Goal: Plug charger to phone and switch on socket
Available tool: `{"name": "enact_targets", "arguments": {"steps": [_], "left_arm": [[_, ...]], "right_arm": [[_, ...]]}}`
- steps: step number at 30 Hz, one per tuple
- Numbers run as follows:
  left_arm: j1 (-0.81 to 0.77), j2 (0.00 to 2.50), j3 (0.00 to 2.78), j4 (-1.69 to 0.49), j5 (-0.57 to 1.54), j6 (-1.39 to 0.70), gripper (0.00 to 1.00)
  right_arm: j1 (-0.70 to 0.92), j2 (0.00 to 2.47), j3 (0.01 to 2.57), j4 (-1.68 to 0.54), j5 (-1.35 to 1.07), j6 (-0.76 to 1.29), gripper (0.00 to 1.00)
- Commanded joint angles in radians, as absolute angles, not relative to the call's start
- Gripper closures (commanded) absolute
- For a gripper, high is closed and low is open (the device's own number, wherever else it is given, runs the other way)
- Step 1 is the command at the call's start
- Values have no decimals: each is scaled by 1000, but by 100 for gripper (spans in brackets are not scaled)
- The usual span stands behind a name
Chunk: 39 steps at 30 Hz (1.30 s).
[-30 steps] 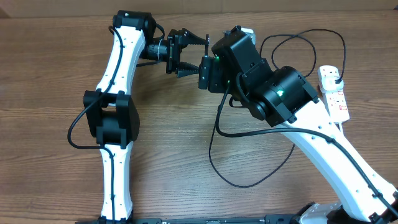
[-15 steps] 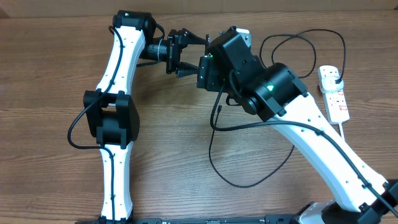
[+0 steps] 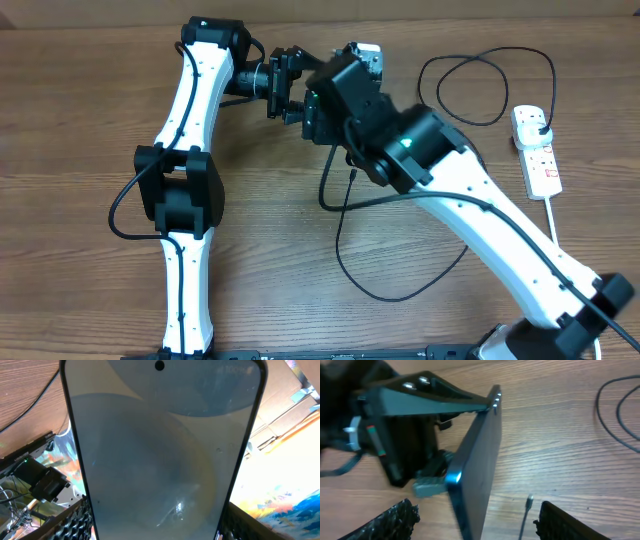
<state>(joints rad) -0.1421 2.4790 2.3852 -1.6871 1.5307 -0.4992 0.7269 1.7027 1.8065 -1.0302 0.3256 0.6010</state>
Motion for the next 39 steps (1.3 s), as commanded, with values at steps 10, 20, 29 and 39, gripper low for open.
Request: {"name": "enact_targets", "arguments": {"steps": [10,20,29,39], "left_arm": [[-139,2474,2411,-1690,1580,-509,30],[-139,2474,2411,-1690,1580,-509,30],[-140,2474,2411,-1690,1580,-510,30],[-139,2474,2411,-1690,1579,-510,29]], "right_arm": [[778,1768,1833,-996,560,594,30],[781,1787,1833,-977,590,541,37],[796,1787,1833,-961,590,542,46],[816,1787,1833,-959,591,542,52]]}}
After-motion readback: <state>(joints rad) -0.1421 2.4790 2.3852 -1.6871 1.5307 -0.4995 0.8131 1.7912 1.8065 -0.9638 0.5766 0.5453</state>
